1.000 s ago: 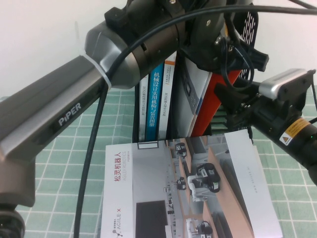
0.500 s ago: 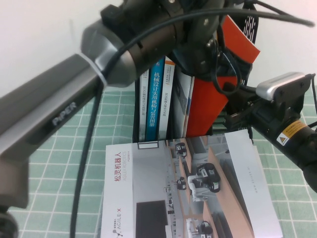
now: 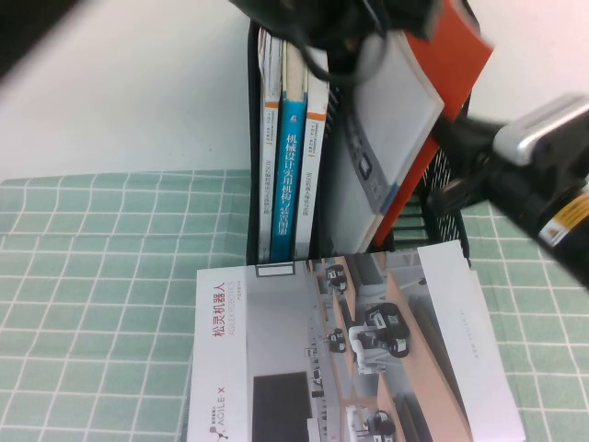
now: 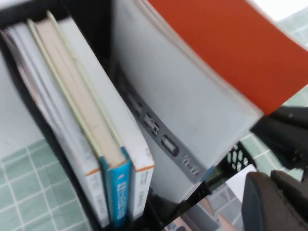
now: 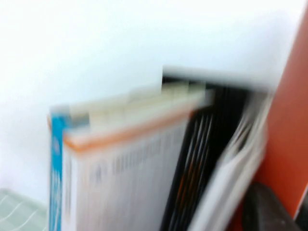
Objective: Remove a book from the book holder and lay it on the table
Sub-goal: Pick up the right side book from the book shelf, then place the picked book on the book
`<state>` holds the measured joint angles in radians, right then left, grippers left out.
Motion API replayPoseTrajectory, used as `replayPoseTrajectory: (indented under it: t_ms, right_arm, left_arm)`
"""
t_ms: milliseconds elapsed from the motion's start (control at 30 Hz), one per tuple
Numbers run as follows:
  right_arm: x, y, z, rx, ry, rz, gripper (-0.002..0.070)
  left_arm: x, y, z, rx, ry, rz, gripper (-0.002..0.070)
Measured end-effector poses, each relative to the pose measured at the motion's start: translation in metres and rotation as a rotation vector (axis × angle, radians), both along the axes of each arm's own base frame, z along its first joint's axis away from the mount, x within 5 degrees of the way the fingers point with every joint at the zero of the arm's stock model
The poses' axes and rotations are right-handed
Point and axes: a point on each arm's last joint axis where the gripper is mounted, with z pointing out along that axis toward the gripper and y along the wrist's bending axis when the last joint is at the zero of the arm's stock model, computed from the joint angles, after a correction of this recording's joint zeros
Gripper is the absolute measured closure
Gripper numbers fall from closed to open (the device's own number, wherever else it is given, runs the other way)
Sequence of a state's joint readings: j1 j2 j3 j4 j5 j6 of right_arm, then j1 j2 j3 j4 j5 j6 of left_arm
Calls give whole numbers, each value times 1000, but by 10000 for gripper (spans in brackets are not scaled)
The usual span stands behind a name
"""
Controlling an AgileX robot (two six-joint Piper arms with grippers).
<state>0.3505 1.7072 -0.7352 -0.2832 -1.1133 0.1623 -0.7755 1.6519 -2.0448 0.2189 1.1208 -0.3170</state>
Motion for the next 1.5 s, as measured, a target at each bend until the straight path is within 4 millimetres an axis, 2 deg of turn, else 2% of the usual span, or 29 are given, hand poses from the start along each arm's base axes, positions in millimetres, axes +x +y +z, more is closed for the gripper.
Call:
replayPoseTrajectory:
  t_ms: [233, 333, 467, 667, 900, 1000, 1167, 1333, 1500]
  right_arm:
    - [-29, -11, 70, -79, -305, -46, 661]
    - [-42, -15, 91, -106, -378, -52, 661]
    - [-58, -14, 106, -185, -445, -6, 662]
    - [-88, -5, 117, -393, -573, 170, 662]
    - [-116, -1, 105, -689, -504, 409, 662]
    - [-119, -2, 94, -774, -422, 466, 662]
    - [-117, 5, 75, -798, -284, 575, 662]
    - [-127, 38, 56, -818, -248, 718, 662]
    - [-132, 71, 22, -894, -171, 797, 662]
  left_arm:
    - [-43, 43, 42, -41, -68, -11, 678]
    - [-59, 59, 54, -45, -91, -18, 678]
    - [-76, 75, 64, -39, -103, -24, 678]
    - [-94, 90, 75, -71, -130, -48, 678]
    - [-115, 103, 85, -103, -166, -120, 678]
    - [-125, 109, 90, -134, -173, -143, 678]
    - [-138, 109, 93, -177, -162, -241, 678]
    - [-145, 103, 94, -212, -137, -331, 678]
    - [-146, 102, 94, -213, -138, -342, 678]
